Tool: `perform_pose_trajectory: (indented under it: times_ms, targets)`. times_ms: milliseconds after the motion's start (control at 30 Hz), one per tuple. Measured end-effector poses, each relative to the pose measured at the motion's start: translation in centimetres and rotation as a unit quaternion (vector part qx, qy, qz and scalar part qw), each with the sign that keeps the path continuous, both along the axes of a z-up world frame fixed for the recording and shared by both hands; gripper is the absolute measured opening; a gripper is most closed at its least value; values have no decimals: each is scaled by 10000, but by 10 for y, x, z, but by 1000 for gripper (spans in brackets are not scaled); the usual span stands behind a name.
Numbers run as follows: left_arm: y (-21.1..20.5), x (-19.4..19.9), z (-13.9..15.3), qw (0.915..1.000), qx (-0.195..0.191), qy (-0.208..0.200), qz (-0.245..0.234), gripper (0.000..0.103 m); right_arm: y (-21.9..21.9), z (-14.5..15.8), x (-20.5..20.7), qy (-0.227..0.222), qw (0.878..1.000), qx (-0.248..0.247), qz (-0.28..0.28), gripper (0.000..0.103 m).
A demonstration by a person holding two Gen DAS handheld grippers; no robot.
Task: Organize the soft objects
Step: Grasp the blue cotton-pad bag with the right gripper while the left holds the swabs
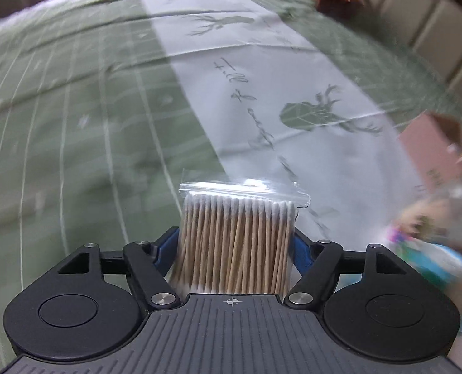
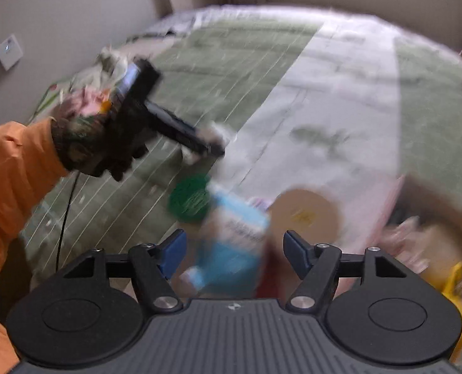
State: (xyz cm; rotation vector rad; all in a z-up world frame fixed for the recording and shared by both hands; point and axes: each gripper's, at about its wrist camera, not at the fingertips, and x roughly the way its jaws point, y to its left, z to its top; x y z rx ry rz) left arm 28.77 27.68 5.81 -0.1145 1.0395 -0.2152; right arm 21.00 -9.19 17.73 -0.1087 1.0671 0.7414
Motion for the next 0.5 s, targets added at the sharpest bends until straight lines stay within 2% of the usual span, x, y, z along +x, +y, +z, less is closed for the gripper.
perform_pose_trajectory:
  times_ms: [67, 133, 200, 300, 333, 500]
  targets:
    - [2, -28, 10, 9997, -175, 14, 157, 77, 16, -19, 1, 180, 9996, -205, -78, 69]
    - [-3, -55, 22, 9998, -33, 10, 219, 76, 27, -35, 3, 126, 9983, -505, -280, 69]
    - [-7, -77, 33, 9996, 73, -17, 283, 76, 33, -50, 9, 284, 9964, -663, -442, 69]
    - [-6, -103, 45, 9994, 23, 34, 355, 76, 30, -65, 16, 787, 9931, -456, -743, 69]
    - [-6, -109, 48, 9992, 55, 33, 407, 76, 29, -67, 18, 865, 9922, -401, -800, 65]
    - [-5, -123, 67, 9964, 284, -238, 764, 76, 25, -60, 20, 878, 9922, -251, -843, 50]
